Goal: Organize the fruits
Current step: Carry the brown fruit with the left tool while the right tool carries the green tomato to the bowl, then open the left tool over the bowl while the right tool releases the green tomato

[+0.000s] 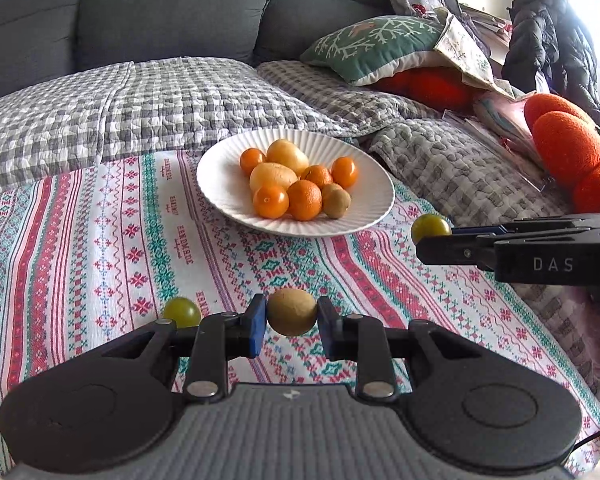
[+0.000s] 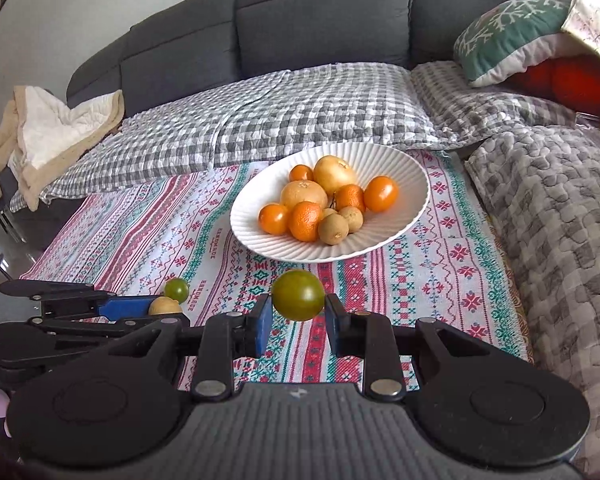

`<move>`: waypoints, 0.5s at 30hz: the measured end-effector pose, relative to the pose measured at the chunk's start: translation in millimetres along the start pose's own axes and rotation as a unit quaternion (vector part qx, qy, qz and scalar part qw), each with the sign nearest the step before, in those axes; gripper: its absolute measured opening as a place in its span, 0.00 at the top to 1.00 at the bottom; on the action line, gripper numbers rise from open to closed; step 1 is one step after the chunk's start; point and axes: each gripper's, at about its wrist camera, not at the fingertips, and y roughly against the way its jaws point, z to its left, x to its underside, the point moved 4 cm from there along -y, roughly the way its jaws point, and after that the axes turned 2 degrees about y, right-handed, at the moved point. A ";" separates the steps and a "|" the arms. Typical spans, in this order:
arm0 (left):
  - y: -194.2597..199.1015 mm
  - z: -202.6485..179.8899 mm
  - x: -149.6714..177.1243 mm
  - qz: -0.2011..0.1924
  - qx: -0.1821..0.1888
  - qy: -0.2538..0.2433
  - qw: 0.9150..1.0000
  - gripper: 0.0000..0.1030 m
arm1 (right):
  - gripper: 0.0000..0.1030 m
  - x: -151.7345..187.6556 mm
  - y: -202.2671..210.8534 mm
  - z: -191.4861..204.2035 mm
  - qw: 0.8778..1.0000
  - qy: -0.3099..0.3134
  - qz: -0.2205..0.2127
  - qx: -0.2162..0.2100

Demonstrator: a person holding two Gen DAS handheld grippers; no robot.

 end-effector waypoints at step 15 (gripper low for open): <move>-48.4 24.1 -61.8 -0.022 -0.030 0.017 0.999 0.81 | 0.75 -30.3 -29.4 -17.7 0.997 0.050 -0.012 0.049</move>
